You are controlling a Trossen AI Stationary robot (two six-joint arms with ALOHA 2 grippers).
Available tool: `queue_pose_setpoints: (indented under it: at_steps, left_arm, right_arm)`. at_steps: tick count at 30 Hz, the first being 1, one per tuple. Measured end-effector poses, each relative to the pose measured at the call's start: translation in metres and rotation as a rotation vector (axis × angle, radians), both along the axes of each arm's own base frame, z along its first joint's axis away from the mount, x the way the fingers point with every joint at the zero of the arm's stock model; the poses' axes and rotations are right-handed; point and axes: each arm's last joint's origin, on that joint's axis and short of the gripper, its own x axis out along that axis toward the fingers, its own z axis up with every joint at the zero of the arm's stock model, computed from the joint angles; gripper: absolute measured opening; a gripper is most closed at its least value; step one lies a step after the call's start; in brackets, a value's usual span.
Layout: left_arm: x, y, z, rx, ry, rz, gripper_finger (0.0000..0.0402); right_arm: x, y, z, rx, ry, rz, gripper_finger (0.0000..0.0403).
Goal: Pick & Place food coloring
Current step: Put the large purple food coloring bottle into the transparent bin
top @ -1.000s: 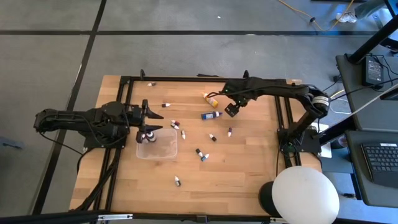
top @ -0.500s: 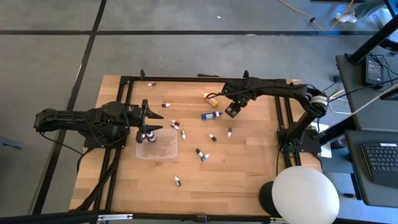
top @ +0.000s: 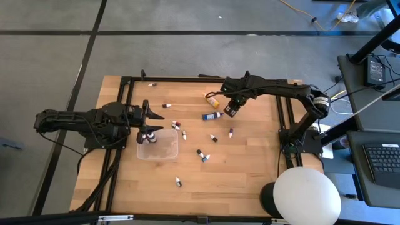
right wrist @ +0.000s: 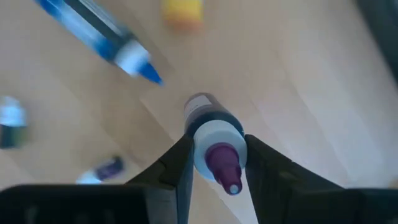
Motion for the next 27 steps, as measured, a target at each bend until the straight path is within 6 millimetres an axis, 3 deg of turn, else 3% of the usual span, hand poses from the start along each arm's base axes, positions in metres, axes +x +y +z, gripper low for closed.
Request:
queue_pose_setpoints:
  at_steps: [8,13,19,27]
  left_arm:
    - [0.000,0.000,0.000,0.000,-0.002,0.000,0.0191]
    - [0.000,0.000,0.000,0.000,-0.002,0.000,0.0189]
    - [0.000,0.000,0.000,-0.021,0.001,0.002,0.0191]
    - [0.005,0.000,-0.005,-0.057,0.047,0.013,0.0191]
  right_arm:
    - [0.035,0.014,0.072,-0.116,-0.224,0.161,0.0120]
    - [0.060,0.023,0.099,-0.180,-0.318,0.288,0.0120]
    - [0.091,0.049,0.109,-0.235,-0.457,0.533,0.0120]
    - [0.102,0.096,0.088,-0.241,-0.430,0.744,0.0123]
